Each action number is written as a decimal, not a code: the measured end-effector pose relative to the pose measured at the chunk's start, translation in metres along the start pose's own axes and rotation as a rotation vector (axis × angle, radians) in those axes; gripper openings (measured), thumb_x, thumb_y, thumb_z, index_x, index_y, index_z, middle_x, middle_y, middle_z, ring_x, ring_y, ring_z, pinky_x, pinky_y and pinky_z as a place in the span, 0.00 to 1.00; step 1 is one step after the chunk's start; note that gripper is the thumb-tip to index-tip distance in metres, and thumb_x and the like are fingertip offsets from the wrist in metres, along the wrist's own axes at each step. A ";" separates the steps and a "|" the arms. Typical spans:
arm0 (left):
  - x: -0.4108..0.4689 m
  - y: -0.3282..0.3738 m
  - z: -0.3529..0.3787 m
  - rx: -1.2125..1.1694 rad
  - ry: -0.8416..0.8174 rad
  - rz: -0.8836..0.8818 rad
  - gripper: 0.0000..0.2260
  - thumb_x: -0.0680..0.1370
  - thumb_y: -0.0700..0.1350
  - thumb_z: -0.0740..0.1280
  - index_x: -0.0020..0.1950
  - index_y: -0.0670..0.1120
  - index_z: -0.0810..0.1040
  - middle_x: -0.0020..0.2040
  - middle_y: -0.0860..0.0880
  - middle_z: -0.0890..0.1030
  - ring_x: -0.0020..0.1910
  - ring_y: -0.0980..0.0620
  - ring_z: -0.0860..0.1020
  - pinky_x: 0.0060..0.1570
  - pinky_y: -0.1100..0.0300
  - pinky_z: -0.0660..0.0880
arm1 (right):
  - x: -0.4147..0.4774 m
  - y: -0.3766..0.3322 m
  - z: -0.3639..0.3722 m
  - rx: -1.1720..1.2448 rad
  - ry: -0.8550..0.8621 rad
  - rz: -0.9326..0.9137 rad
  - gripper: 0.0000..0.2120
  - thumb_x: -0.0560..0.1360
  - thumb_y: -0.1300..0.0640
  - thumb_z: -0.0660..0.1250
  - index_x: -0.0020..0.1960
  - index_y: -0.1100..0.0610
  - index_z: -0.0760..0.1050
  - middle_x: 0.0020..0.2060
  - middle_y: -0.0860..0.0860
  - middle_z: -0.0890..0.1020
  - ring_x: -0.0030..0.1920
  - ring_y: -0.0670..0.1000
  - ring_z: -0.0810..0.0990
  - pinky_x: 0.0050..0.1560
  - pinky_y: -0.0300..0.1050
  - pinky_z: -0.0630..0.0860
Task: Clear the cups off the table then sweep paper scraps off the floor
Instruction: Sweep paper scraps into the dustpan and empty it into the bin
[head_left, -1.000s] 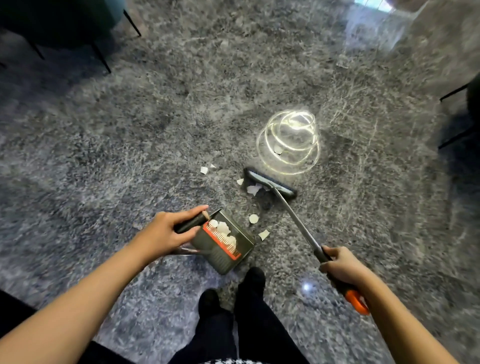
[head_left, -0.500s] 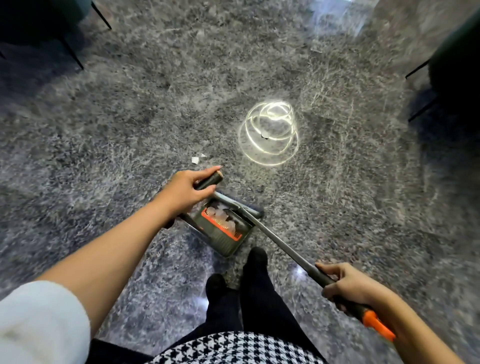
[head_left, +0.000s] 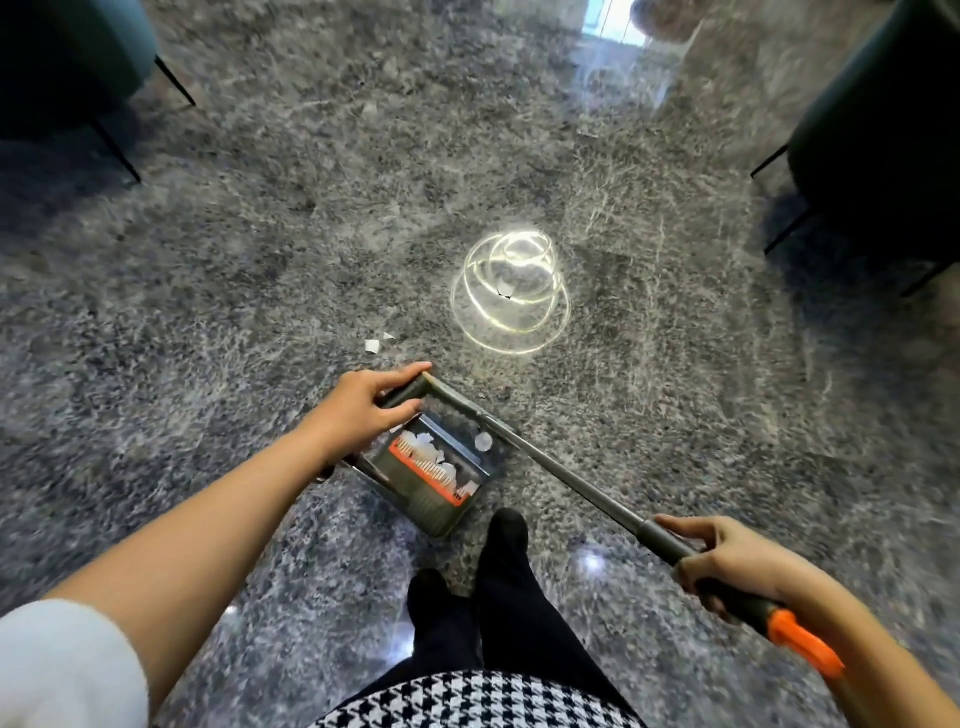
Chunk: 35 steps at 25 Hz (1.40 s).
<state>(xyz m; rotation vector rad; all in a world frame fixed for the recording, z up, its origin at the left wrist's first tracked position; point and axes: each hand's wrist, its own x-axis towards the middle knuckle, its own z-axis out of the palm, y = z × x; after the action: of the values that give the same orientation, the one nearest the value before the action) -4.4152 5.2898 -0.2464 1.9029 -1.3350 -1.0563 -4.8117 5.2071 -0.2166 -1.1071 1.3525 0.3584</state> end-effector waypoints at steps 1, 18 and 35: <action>-0.003 0.000 -0.002 0.005 -0.013 0.019 0.23 0.75 0.41 0.70 0.68 0.55 0.72 0.54 0.55 0.79 0.31 0.76 0.70 0.33 0.78 0.66 | 0.004 0.000 0.002 0.009 0.012 0.000 0.27 0.69 0.74 0.63 0.62 0.51 0.70 0.24 0.56 0.75 0.18 0.51 0.72 0.19 0.37 0.69; 0.001 -0.022 -0.014 0.146 -0.082 0.066 0.23 0.75 0.42 0.71 0.67 0.59 0.73 0.48 0.57 0.80 0.33 0.74 0.73 0.34 0.79 0.66 | 0.008 -0.022 0.065 0.120 -0.157 0.023 0.24 0.70 0.77 0.58 0.61 0.58 0.73 0.24 0.56 0.71 0.16 0.48 0.68 0.16 0.34 0.65; -0.060 -0.040 -0.038 -0.010 0.210 -0.084 0.26 0.74 0.39 0.70 0.69 0.56 0.68 0.44 0.52 0.80 0.38 0.61 0.73 0.42 0.66 0.69 | 0.010 -0.092 -0.016 0.414 -0.128 -0.007 0.12 0.76 0.72 0.50 0.51 0.61 0.68 0.22 0.54 0.69 0.15 0.45 0.66 0.13 0.31 0.63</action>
<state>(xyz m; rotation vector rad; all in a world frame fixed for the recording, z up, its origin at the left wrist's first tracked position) -4.3747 5.3601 -0.2426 2.0162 -1.1389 -0.8730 -4.7473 5.1461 -0.1843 -0.7325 1.2388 0.1309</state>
